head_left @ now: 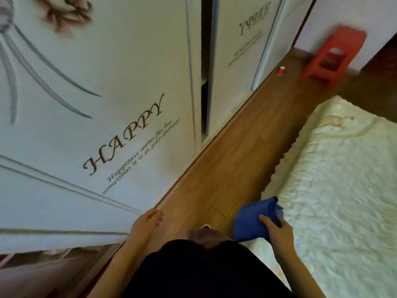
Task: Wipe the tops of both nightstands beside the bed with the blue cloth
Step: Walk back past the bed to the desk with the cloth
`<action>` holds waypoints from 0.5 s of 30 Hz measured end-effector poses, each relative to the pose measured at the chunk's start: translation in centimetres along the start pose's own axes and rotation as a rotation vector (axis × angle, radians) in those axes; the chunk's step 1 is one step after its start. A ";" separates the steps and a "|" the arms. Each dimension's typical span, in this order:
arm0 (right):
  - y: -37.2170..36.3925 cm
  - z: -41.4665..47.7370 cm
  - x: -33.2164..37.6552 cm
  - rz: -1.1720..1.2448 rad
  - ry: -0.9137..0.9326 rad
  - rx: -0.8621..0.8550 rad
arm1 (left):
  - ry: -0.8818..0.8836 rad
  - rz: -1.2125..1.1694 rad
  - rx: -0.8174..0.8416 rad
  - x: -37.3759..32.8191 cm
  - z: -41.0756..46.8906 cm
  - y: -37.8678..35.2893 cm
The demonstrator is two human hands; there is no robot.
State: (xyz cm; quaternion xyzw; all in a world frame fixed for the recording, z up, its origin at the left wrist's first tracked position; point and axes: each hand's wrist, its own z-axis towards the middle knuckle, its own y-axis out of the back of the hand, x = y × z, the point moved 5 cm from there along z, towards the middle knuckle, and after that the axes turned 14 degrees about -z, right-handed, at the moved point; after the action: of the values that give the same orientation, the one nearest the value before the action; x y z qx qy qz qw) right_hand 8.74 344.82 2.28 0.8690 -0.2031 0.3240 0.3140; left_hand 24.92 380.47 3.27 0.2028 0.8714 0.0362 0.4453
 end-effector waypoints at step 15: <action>-1.4 19.0 19.2 0.153 -0.077 -0.181 | 0.025 0.147 0.215 -20.1 28.2 -7.0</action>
State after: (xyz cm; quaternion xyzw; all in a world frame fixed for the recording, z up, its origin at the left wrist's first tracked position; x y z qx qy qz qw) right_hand 31.43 330.06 3.71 0.8309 -0.3092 0.2937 0.3574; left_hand 55.50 362.98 -0.08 0.3125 0.8584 -0.0225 0.4062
